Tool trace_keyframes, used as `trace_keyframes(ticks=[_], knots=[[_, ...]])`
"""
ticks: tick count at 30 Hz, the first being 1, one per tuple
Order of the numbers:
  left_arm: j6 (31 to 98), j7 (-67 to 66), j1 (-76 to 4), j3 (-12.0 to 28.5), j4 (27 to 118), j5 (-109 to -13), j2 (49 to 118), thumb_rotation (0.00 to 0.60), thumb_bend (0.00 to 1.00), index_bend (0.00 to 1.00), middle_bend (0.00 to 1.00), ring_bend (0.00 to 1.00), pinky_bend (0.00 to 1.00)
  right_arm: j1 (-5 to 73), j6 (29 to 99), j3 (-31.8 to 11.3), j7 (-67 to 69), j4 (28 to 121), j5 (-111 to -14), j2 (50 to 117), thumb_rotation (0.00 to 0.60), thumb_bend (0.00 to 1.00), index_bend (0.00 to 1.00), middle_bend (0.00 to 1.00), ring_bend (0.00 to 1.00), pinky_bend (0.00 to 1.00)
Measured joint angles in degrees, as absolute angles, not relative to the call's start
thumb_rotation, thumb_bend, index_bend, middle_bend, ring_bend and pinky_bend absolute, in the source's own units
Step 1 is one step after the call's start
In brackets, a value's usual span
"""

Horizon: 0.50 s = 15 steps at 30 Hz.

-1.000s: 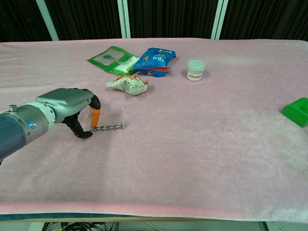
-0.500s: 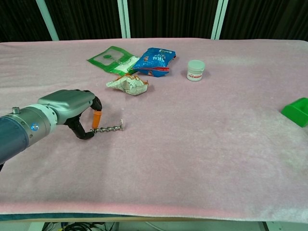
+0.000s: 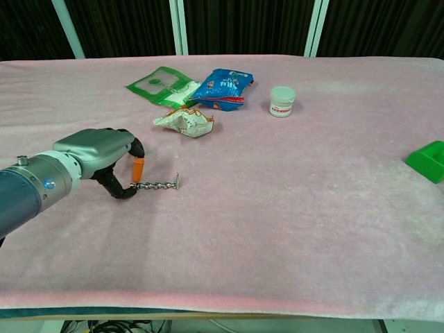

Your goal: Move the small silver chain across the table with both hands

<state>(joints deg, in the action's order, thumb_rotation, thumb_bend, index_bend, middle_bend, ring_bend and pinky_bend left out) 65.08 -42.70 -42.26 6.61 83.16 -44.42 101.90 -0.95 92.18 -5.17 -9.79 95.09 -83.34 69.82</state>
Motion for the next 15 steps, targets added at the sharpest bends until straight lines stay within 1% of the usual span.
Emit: trace_keyframes(ticks=[15], knots=[[65.3,-42.9,-41.7,6.7,82.6,-45.3,102.3,0.600,0.32,0.58,0.22,0.00,0.00,-1.1,92.2,-5.5,-10.1,95.2,-83.0,70.1,0.600,0.19,0.09,0.00,0.02,0.22]])
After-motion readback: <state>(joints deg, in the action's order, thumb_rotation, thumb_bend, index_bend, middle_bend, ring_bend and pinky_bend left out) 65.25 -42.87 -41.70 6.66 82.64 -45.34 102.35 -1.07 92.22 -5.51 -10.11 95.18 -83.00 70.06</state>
